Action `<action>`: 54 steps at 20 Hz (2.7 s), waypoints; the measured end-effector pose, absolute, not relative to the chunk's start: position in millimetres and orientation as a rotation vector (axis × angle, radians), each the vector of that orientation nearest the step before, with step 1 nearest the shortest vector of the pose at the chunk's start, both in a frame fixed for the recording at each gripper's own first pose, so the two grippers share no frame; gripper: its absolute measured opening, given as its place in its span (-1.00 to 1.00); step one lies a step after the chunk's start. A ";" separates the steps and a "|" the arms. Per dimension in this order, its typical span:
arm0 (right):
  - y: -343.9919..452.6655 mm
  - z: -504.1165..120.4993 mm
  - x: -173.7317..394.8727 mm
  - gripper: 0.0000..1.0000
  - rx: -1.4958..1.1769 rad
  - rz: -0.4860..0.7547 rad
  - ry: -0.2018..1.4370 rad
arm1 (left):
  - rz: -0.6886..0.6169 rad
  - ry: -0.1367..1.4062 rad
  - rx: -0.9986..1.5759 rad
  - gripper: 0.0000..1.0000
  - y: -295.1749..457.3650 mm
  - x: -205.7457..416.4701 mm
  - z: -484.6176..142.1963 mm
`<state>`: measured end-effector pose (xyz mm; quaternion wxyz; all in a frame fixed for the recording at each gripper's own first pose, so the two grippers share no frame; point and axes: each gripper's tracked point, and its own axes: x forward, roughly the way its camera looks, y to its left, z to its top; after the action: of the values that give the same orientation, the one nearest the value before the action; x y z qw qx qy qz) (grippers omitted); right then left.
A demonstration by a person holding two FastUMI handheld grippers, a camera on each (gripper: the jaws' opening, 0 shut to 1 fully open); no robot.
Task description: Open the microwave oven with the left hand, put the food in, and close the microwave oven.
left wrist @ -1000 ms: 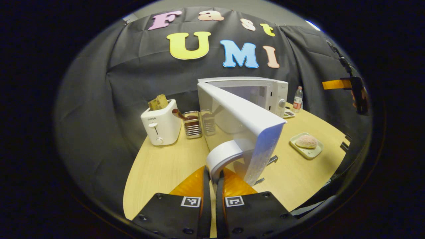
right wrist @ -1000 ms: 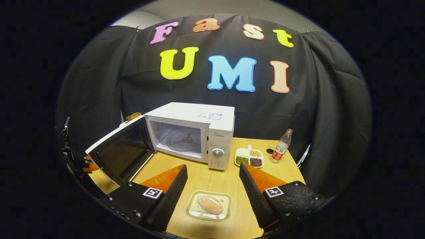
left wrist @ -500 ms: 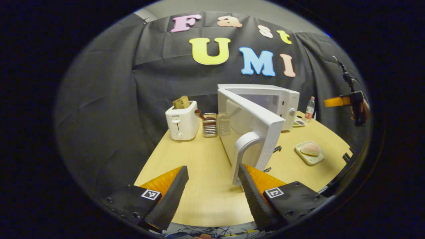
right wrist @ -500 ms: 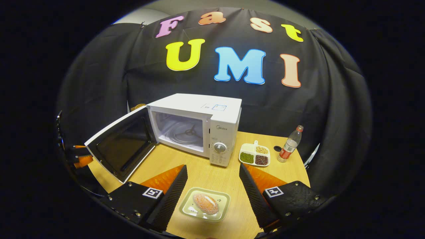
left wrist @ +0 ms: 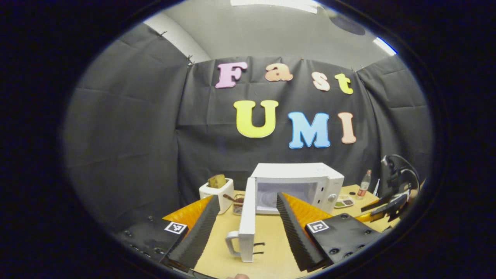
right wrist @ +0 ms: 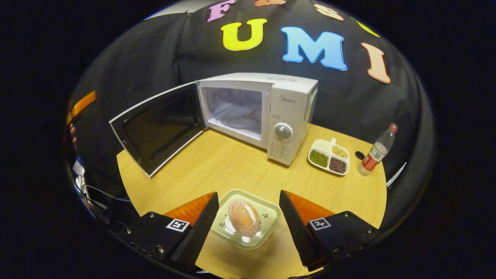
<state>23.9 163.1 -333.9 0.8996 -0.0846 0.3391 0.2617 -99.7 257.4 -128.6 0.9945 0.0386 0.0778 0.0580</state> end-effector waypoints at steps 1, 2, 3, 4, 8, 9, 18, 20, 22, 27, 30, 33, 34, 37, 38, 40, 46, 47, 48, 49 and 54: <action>162.0 -344.7 23.3 0.92 -0.178 0.549 0.724 | 0.114 0.139 0.080 0.89 242.7 -94.4 -118.3; 159.7 -352.2 22.8 0.92 -0.181 0.553 0.740 | 0.106 0.123 0.076 0.87 230.3 -87.8 -109.3; 158.6 -358.3 24.2 0.92 -0.186 0.555 0.748 | 0.085 0.111 0.065 0.92 216.6 -80.6 -100.6; 159.5 -364.1 24.6 0.92 -0.191 0.563 0.755 | 0.074 0.107 0.058 0.87 207.9 -74.5 -94.6; 160.9 -395.2 23.2 0.92 -0.231 0.604 0.819 | 0.057 0.086 0.090 0.87 185.3 -53.9 -49.9; 162.0 -404.4 24.7 0.92 -0.232 0.615 0.837 | 0.058 0.091 0.101 0.87 180.8 -51.1 -43.5; 185.1 -448.3 19.6 0.52 -0.247 0.731 0.959 | 0.060 0.159 0.101 0.92 142.4 -69.1 -65.3; 186.1 -448.1 18.8 0.32 -0.287 0.747 0.956 | 0.042 0.157 0.100 0.87 143.2 -72.1 -65.7; 187.3 -439.1 16.4 0.07 -0.288 0.746 0.952 | 0.030 0.152 0.090 0.87 153.4 -72.4 -63.9; 189.1 -399.5 15.9 0.07 -0.425 0.683 0.816 | 0.003 0.120 0.050 0.90 187.2 -70.9 -57.6; 213.2 -374.1 6.8 -0.31 -0.415 0.654 0.773 | -0.023 0.110 0.045 0.92 209.4 -73.7 -59.9; 230.7 -344.1 14.8 -0.31 -0.506 0.604 0.681 | -0.066 0.106 0.017 0.87 228.1 -74.7 -61.3; 238.9 -333.1 18.6 -0.31 -0.546 0.599 0.641 | -0.076 0.095 0.009 0.92 232.9 -73.4 -57.8; 267.0 -305.0 31.0 -0.31 -0.626 0.615 0.551 | -0.086 0.067 0.000 0.87 250.3 -76.1 -52.8; 275.5 -299.8 36.4 -0.31 -0.639 0.624 0.533 | -0.091 0.062 -0.002 0.92 253.1 -77.5 -51.8; 284.9 -290.2 50.6 -0.31 -0.658 0.611 0.512 | -0.097 0.065 -0.005 0.87 259.4 -82.8 -52.0; 304.8 -268.4 109.1 -0.31 -0.761 0.580 0.408 | -0.031 0.071 0.033 0.86 283.4 -88.9 -45.8; 306.1 -266.5 121.7 -0.31 -0.811 0.572 0.382 | -0.005 0.077 0.039 0.92 287.6 -89.0 -45.9; 306.4 -264.3 134.3 -0.31 -0.860 0.554 0.360 | 0.012 0.077 0.041 0.86 286.0 -90.3 -45.1; 308.1 -263.3 144.4 -0.31 -0.904 0.540 0.334 | 0.024 0.073 0.041 0.92 284.5 -92.9 -43.9; 318.4 -276.1 191.9 -0.31 -1.087 0.499 0.246 | 0.094 0.104 0.034 0.86 288.7 -96.9 -59.8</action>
<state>191.9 318.4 -276.1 0.8193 -0.5105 0.1154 0.2341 -96.9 288.7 -59.8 0.9974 0.0168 0.0522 0.0470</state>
